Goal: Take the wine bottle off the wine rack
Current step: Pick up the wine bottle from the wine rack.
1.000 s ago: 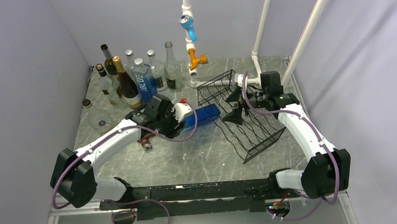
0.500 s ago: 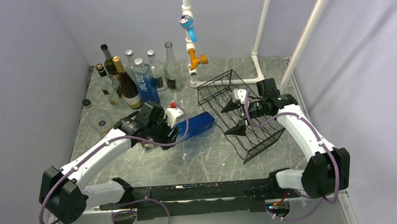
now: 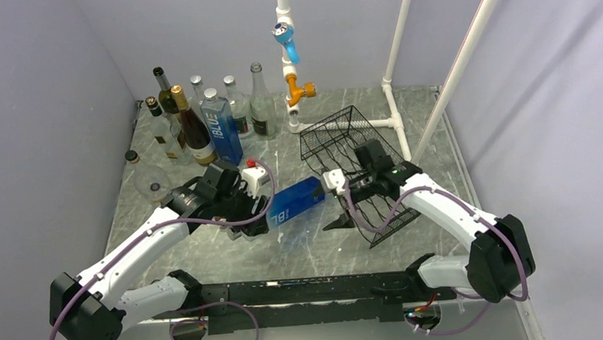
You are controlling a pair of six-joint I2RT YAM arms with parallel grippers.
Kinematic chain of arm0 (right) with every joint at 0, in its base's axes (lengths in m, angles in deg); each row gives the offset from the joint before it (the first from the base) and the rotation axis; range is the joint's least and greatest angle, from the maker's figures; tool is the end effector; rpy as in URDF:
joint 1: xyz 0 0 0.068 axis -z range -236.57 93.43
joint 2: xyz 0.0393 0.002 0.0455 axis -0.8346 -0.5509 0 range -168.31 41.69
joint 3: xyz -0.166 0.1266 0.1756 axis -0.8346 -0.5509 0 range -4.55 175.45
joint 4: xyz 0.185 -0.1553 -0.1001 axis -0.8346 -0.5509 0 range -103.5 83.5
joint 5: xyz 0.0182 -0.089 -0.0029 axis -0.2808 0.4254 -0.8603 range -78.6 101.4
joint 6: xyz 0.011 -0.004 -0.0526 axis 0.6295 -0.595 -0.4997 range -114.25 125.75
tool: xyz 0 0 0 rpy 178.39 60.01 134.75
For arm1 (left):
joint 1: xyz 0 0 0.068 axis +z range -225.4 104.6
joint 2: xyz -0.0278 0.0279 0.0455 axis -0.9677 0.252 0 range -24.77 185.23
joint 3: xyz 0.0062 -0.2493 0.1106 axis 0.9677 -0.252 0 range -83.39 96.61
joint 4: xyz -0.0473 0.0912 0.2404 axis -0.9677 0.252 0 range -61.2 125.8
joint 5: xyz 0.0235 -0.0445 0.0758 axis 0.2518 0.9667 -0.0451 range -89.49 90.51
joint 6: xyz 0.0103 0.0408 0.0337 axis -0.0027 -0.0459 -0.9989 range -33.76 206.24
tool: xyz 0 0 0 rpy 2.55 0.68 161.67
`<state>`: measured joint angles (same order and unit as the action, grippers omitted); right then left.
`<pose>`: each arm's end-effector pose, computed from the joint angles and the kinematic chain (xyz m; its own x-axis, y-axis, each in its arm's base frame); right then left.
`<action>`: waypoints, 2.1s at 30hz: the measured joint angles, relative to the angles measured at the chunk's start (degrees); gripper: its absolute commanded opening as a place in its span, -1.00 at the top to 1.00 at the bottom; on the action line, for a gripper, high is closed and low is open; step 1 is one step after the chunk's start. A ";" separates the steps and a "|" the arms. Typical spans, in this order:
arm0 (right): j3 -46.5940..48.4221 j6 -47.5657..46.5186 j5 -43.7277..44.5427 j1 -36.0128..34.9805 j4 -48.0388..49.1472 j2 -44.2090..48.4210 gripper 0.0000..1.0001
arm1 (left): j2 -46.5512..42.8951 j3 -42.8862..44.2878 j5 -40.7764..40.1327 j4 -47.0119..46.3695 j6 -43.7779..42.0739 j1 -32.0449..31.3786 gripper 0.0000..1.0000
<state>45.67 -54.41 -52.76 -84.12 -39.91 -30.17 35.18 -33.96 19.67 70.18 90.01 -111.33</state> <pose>0.1970 0.1390 0.2564 0.2096 -0.3171 -0.9249 -0.9582 -0.2551 -0.1297 0.1599 -0.1304 0.2716 -0.6831 0.4183 -0.5987 0.6748 0.6751 -0.2983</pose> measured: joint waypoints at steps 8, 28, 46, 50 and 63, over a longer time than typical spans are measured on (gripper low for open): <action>-0.57 3.98 13.27 -12.70 10.67 -0.02 -1.00 | 0.09 -0.07 3.74 0.87 9.79 0.00 1.00; -2.64 4.87 35.95 -26.32 20.81 -2.16 -1.00 | 1.07 -2.95 12.52 -2.75 21.03 2.38 1.00; -5.75 3.69 43.17 -29.20 27.61 -5.99 -0.96 | 2.08 -4.22 19.15 -5.62 23.19 4.15 1.00; -5.95 3.61 43.34 -29.20 28.79 -6.27 -0.86 | 2.38 -4.22 19.52 -5.68 23.56 4.33 1.00; -5.22 2.89 44.19 -29.57 29.66 -8.11 0.72 | 2.73 -5.40 21.77 -6.88 25.66 5.07 0.74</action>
<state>40.45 -51.53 -8.57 -113.70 -10.25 -38.27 37.91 -39.35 41.44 63.30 115.67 -106.25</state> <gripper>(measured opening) 0.649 0.648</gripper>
